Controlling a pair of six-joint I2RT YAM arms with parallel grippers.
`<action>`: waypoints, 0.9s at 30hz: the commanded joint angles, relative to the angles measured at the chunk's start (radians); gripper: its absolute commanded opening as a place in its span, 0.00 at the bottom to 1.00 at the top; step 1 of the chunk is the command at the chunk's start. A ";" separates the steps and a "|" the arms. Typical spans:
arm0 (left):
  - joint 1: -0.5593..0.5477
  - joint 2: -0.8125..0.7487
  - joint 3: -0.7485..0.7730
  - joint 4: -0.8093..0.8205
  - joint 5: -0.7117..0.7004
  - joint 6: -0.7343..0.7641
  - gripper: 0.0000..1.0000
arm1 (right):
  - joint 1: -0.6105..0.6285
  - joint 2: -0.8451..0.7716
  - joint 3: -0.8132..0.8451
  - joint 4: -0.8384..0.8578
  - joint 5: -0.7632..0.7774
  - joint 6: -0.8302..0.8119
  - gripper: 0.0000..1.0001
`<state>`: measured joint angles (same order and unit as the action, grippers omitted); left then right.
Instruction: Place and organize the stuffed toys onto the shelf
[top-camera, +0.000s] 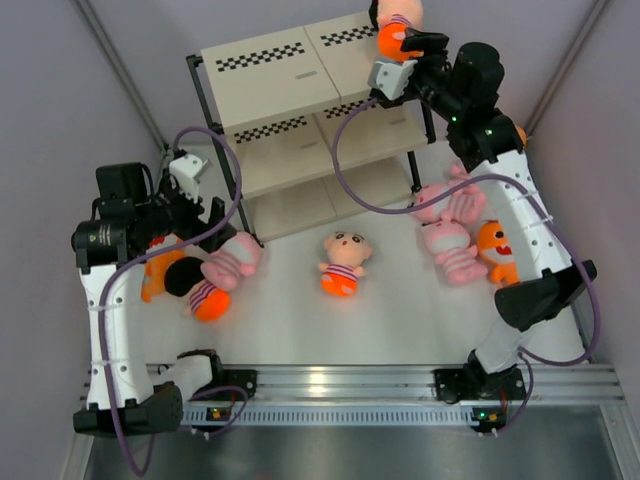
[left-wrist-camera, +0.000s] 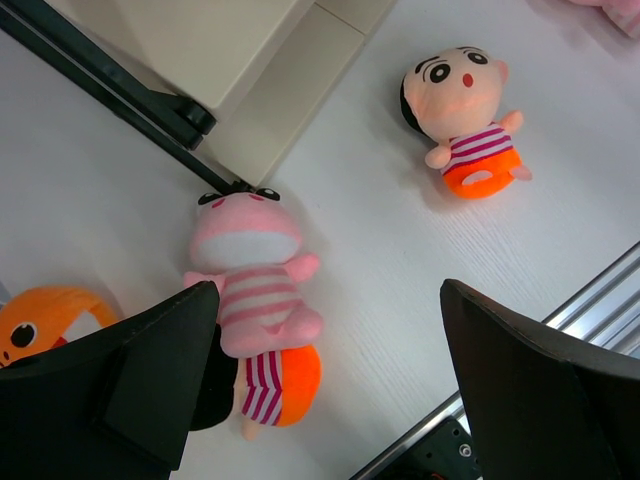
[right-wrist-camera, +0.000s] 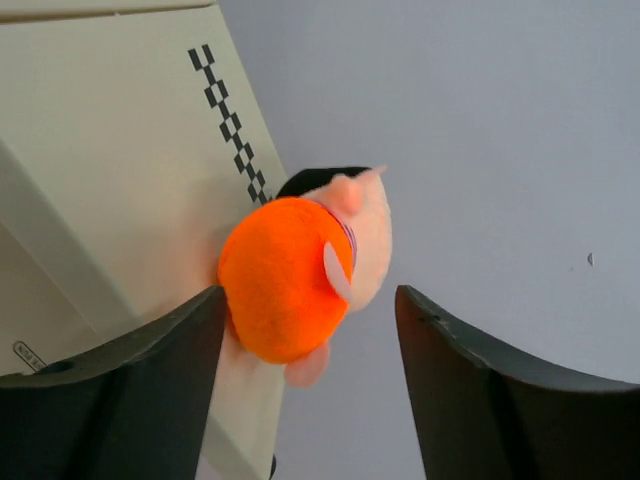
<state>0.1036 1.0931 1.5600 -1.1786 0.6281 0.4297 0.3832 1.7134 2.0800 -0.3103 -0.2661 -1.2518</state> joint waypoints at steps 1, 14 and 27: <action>-0.002 -0.007 -0.015 0.002 0.013 0.017 0.98 | -0.012 -0.103 -0.024 0.091 -0.059 0.049 0.73; -0.002 -0.047 -0.130 0.002 -0.028 0.018 0.98 | 0.454 -0.661 -0.830 0.263 0.096 0.687 0.99; -0.004 -0.075 -0.388 0.007 -0.487 0.087 0.98 | 0.917 -0.433 -1.356 0.419 0.761 0.891 0.67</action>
<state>0.1028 1.0302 1.2015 -1.1770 0.2909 0.4931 1.2312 1.2293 0.6662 0.0547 0.2573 -0.3824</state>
